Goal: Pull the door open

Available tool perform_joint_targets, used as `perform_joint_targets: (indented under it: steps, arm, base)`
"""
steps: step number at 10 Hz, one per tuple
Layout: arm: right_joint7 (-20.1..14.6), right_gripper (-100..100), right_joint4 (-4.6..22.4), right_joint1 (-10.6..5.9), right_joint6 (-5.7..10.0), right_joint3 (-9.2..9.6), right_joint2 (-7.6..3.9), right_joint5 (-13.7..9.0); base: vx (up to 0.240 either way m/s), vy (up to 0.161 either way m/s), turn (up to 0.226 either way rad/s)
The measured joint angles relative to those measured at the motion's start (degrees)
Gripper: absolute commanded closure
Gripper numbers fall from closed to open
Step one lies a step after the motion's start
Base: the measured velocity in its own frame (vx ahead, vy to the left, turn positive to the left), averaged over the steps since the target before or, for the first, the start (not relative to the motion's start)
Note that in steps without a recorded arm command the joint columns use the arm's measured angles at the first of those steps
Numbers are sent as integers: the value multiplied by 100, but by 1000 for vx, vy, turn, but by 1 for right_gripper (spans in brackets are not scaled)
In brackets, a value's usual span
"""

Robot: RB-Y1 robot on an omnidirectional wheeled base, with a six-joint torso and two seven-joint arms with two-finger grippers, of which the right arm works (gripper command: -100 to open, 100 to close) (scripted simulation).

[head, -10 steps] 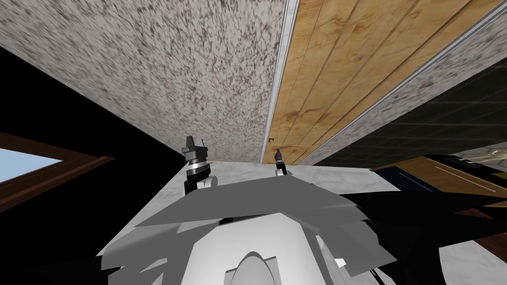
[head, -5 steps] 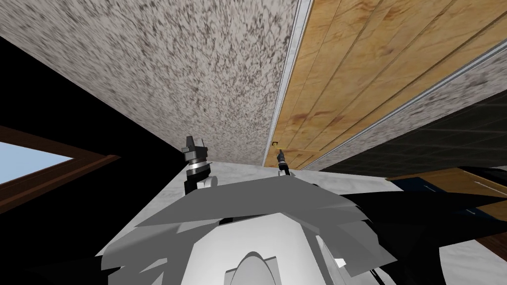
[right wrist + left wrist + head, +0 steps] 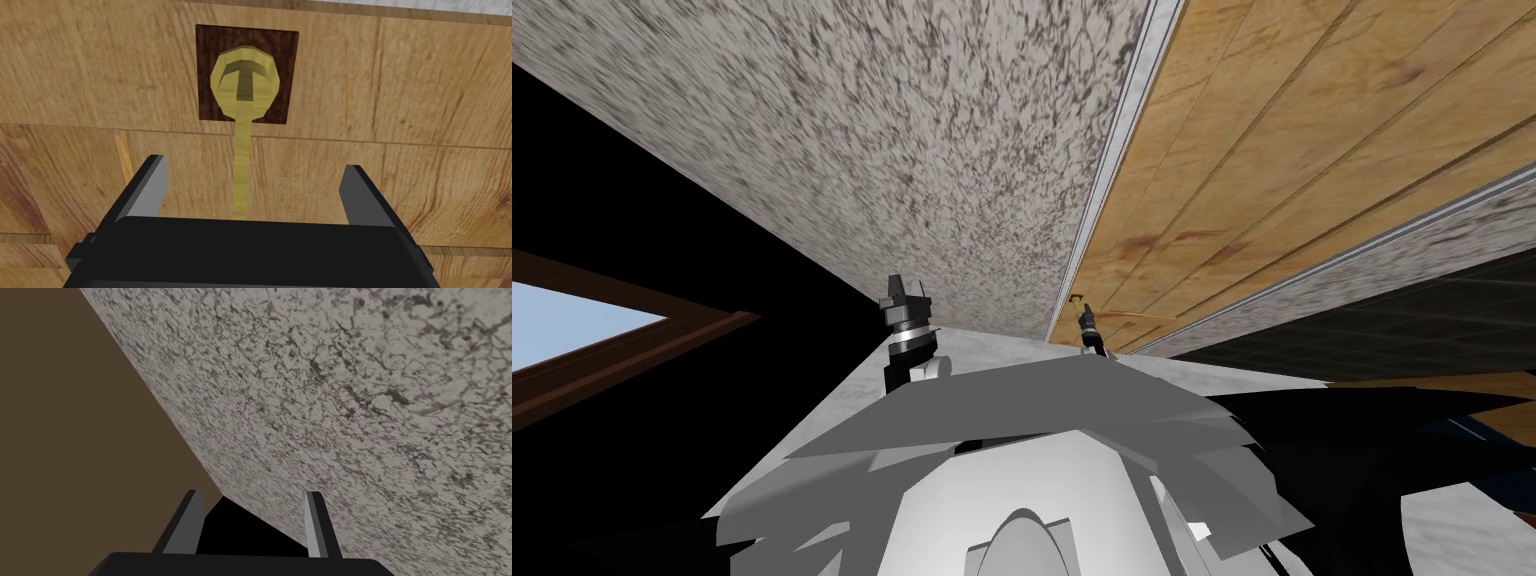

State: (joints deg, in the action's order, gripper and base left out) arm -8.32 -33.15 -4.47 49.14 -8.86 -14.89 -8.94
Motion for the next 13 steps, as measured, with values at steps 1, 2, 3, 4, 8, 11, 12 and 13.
perform_joint_targets:
  steps: [1, 2, 3, 4, 8, 11, 12, 13]
  arm:
    - [-21, -100, 51, -6, 36, -12, -11, -8]
    - [-61, -100, 158, 2, 120, -33, -64, -25]
    - [-73, 100, 170, 2, 143, -36, -72, -27]
    - [-67, 100, 162, 0, 131, -34, -67, -26]
    - [-57, 100, 165, 8, 110, -34, -69, -24]
    - [-141, 100, 125, 27, 145, 21, -140, 10]
    - [-193, 100, 76, 72, 140, 63, -160, 34]
    - [-249, 100, 122, 74, 171, 115, -185, 65]
  base:
    - [131, -31, 98]
    - [70, -21, 28]
    - [-12, 3, -24]
    - [-26, 7, -19]
    - [-9, 1, 2]
    - [-159, -24, 85]
    - [-187, -41, 105]
    - [-183, -46, 112]
